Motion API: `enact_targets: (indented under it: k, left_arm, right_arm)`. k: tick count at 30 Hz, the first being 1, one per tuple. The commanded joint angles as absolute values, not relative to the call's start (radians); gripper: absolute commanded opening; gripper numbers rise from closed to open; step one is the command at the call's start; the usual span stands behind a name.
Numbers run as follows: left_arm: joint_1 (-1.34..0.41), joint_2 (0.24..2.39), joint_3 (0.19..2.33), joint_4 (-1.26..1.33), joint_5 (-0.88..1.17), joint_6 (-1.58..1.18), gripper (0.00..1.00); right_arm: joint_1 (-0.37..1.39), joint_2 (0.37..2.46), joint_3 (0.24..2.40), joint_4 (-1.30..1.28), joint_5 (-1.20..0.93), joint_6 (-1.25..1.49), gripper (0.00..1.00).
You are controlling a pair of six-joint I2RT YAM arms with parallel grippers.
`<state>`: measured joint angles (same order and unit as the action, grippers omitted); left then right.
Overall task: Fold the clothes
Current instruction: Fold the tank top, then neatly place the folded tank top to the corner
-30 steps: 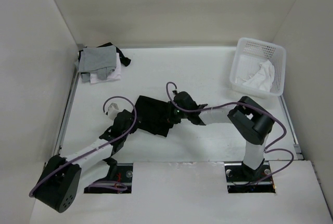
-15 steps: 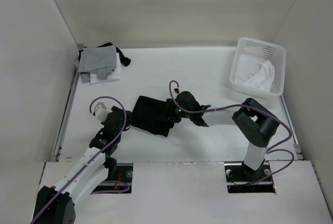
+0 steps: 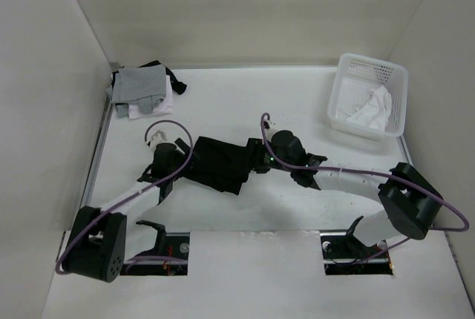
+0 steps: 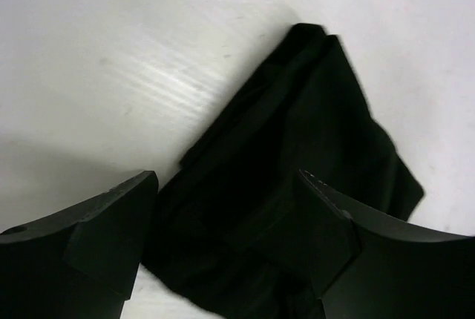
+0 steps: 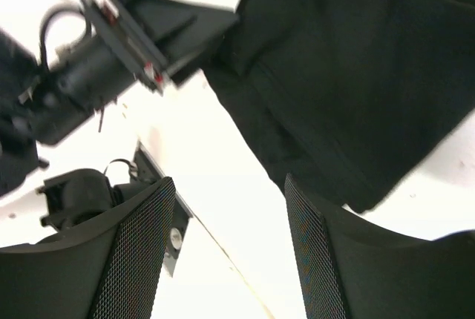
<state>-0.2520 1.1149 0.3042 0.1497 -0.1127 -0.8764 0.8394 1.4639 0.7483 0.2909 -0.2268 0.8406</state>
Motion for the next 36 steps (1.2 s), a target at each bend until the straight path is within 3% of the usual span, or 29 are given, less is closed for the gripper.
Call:
enact_targets:
  k: [1,9,19,24,31,36]
  left_arm:
    - [-0.237,1.222,0.316,0.307,0.081,-0.842,0.71]
    - [-0.274,1.399,0.327,0.452,0.118,-0.838,0.32]
    - [-0.409,1.620,0.403,0.670,0.150,-0.870,0.00]
    - [-0.401,1.598,0.523,0.681,0.144,-0.891,0.00]
    - [-0.366,1.689,0.963,0.557,0.150,-0.848,0.00]
    - [-0.217,1.732,1.236,0.436,0.172,-0.813,0.00]
  right_arm:
    - [0.847,1.436,0.727,0.287,-0.199,0.804,0.66]
    - [0.847,1.419,0.739,0.290,-0.192,0.799,0.66]
    - [0.794,1.335,0.686,0.275,-0.178,0.793,0.66]
    - [0.726,1.260,0.661,0.255,-0.178,0.784,0.66]
    - [0.634,1.190,0.646,0.236,-0.178,0.779,0.66]
    - [0.614,1.172,0.637,0.222,-0.183,0.778,0.67]
